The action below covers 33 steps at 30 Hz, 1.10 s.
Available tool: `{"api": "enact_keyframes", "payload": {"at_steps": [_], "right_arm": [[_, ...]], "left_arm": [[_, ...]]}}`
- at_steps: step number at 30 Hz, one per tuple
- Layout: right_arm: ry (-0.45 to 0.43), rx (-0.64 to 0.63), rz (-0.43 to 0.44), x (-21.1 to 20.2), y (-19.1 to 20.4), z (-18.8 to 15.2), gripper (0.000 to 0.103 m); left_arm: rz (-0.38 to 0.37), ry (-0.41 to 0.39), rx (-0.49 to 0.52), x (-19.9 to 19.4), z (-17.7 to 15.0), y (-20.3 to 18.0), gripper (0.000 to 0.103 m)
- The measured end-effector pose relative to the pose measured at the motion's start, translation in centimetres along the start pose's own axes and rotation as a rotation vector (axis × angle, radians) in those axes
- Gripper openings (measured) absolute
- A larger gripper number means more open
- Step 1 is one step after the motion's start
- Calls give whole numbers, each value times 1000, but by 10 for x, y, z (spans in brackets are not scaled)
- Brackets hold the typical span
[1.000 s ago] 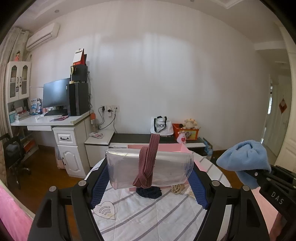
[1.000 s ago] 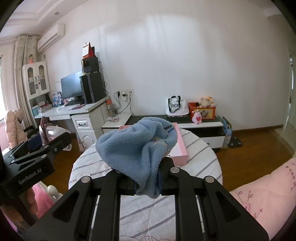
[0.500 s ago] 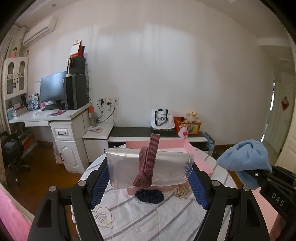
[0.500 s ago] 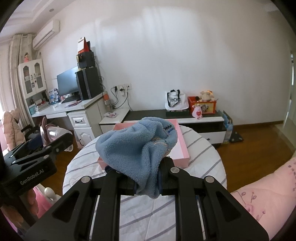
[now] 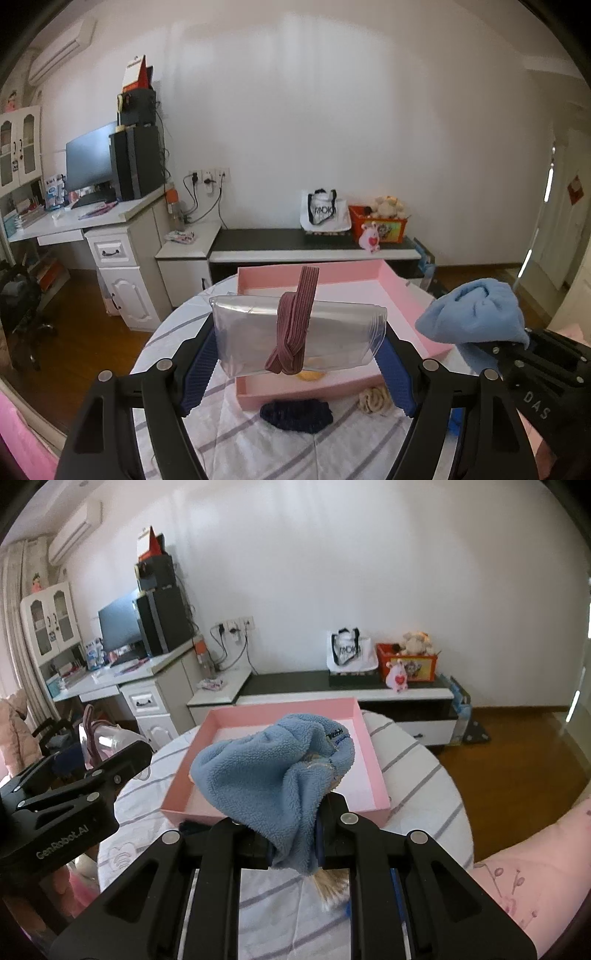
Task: Organize soft objects
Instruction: 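Lower the cloth and the bag into the pink tray and open both grippers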
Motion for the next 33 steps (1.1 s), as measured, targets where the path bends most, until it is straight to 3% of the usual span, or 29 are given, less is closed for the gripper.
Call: {"api": "enact_keyframes", "payload": {"at_steps": [13,21,29,33], "right_arm": [[143,23,-5,105,-18,-9,14],[220,26,1,142,-22,-25,14],[261,45,8,154,-24,-35,16],[270,69,27,156,-27,-36,27]], "left_arm": [[42,122,27,150,34,-5,74],[48,195,47,226,44,-19,73],[39,237,57,269,47,-20,72],[77,222,74,281,48,-18,74]]}}
Point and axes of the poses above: each gripper's, at about its wrist camera, not at the fingertips, and x roughly the way its jaws point, y to its left, z to its top, the point moved 5 cm from there along x, roughly the way its jaws point, and after that the axes turned 7 degrees about -y, right-handed, at the moved point
